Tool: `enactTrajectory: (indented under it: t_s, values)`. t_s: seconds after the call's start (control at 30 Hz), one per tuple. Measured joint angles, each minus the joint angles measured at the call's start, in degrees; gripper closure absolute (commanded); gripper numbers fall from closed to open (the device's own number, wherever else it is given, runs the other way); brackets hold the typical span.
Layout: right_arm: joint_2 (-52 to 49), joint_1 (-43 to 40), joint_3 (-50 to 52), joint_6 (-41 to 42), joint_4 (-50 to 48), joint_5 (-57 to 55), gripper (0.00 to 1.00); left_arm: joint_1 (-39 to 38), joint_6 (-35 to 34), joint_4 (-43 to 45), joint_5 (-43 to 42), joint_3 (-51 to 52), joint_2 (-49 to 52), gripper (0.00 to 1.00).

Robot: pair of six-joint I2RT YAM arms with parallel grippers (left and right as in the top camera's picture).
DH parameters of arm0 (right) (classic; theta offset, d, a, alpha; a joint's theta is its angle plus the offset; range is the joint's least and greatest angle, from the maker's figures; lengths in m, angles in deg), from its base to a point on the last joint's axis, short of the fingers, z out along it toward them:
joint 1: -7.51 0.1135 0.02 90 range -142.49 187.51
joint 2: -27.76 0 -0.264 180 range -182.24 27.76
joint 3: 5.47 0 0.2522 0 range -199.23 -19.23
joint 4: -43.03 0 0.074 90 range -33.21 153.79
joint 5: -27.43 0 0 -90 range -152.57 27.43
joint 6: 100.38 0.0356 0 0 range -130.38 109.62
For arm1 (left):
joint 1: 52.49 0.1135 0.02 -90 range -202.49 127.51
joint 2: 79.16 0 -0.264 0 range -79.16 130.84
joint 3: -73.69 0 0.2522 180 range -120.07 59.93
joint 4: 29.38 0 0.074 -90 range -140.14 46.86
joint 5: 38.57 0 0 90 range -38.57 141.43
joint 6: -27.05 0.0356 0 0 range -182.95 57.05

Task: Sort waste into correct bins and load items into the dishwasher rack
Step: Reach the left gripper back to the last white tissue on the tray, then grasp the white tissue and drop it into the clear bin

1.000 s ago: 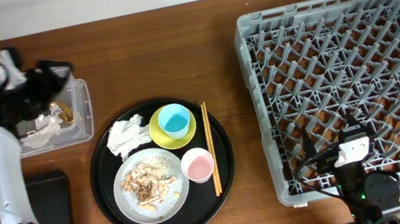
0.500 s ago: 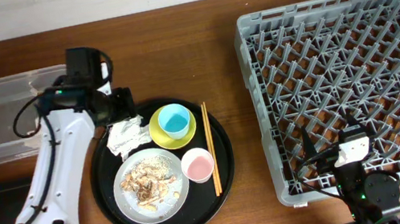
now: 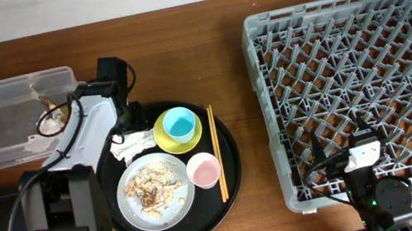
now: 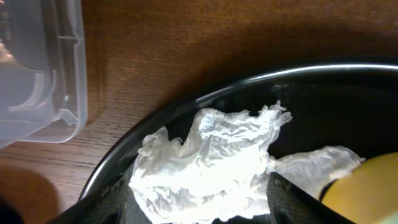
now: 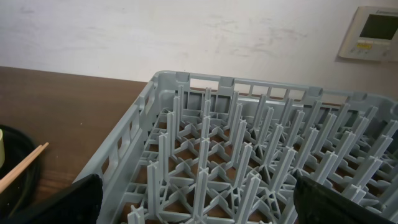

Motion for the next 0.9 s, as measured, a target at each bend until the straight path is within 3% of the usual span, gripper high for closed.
enactTrajectory:
  t_s: [0.07, 0.33, 0.5, 0.6, 0.63, 0.73, 0.87, 0.9]
  values:
    - [0.0, 0.0, 0.0, 0.0, 0.0, 0.0, 0.01, 0.0, 0.0, 0.6, 0.1, 0.0, 0.9, 0.42]
    - [0.0, 0.0, 0.0, 0.0, 0.0, 0.0, 0.02, 0.0, -0.2, 2.9, 0.3, 0.2, 1.9, 0.44]
    - [0.0, 0.0, 0.0, 0.0, 0.0, 0.0, 0.01, 0.0, -0.2, 2.8, 1.0, 0.2, 2.8, 0.52]
    - [0.0, 0.0, 0.0, 0.0, 0.0, 0.0, 0.02, 0.0, -0.3, 2.8, 1.3, 0.2, 4.3, 0.61]
    - [0.0, 0.0, 0.0, 0.0, 0.0, 0.0, 0.02, 0.0, -0.3, 2.6, 1.4, 0.2, 4.8, 0.68]
    - [0.0, 0.0, 0.0, 0.0, 0.0, 0.0, 0.02, 0.0, -0.2, 2.3, 1.4, 0.3, 5.8, 0.71]
    - [0.0, 0.0, 0.0, 0.0, 0.0, 0.0, 0.02, 0.0, -0.4, 1.3, 1.4, 0.3, 5.8, 0.99]
    - [0.0, 0.0, 0.0, 0.0, 0.0, 0.0, 0.02, 0.0, -0.1, 0.4, 1.4, 0.2, 5.8, 0.99]
